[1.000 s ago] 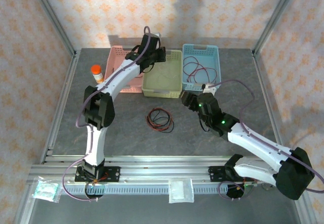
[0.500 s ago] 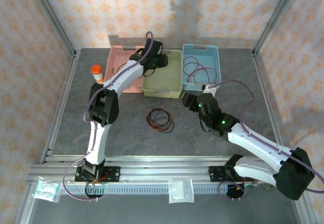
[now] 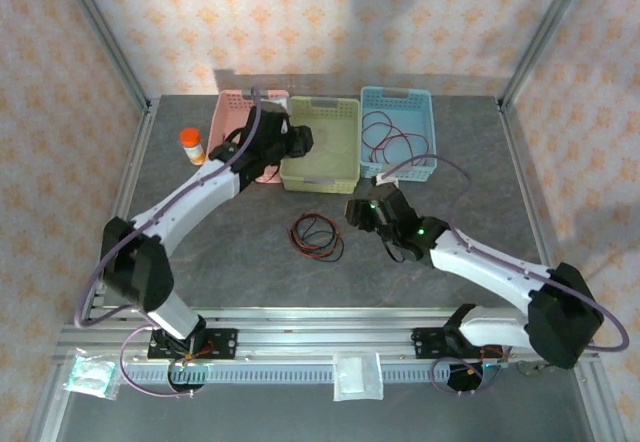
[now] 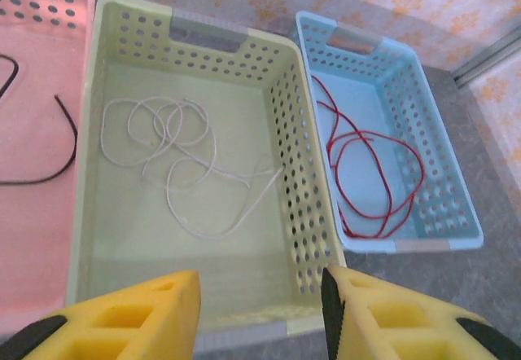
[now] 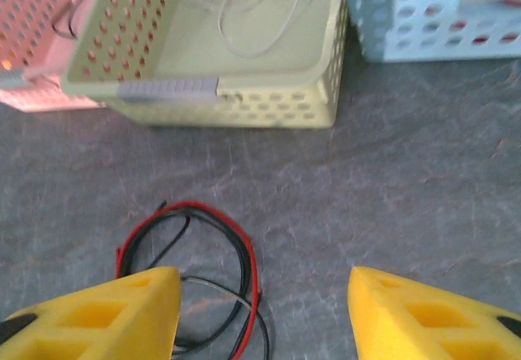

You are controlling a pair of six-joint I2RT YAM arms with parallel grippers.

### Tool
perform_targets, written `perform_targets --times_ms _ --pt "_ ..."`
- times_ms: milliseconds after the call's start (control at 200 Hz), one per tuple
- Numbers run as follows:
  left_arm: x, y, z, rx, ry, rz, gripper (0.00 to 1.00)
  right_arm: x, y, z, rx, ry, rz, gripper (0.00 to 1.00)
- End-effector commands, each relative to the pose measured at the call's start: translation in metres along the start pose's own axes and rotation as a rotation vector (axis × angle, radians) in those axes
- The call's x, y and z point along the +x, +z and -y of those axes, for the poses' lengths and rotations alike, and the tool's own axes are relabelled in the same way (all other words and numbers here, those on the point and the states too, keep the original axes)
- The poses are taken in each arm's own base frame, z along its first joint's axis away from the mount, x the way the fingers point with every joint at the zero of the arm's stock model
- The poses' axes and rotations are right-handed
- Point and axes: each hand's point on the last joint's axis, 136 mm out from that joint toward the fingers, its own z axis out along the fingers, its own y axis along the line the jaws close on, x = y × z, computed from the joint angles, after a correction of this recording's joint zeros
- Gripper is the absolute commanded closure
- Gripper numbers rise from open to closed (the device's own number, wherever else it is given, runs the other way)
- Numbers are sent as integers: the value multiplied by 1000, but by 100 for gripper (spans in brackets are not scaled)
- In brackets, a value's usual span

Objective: Untangle the cables

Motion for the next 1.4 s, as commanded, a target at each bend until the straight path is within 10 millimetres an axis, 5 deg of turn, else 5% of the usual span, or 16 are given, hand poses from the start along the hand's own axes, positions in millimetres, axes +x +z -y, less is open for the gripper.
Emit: perform_targets --times_ms 0,350,606,1026,1397 --pt "25 -11 -6 -48 3 13 55 18 1 -1 27 56 -114 47" --pt "111 -42 -24 25 -120 -85 51 47 27 -16 -14 77 -258 69" --pt "165 -39 -40 7 -141 -159 46 62 54 -19 11 12 -347 71" --pt "187 -28 -56 -53 -111 -205 44 81 83 -14 45 10 -404 68" --pt "191 -18 -56 -75 -88 -236 44 85 93 -14 39 23 -393 77"
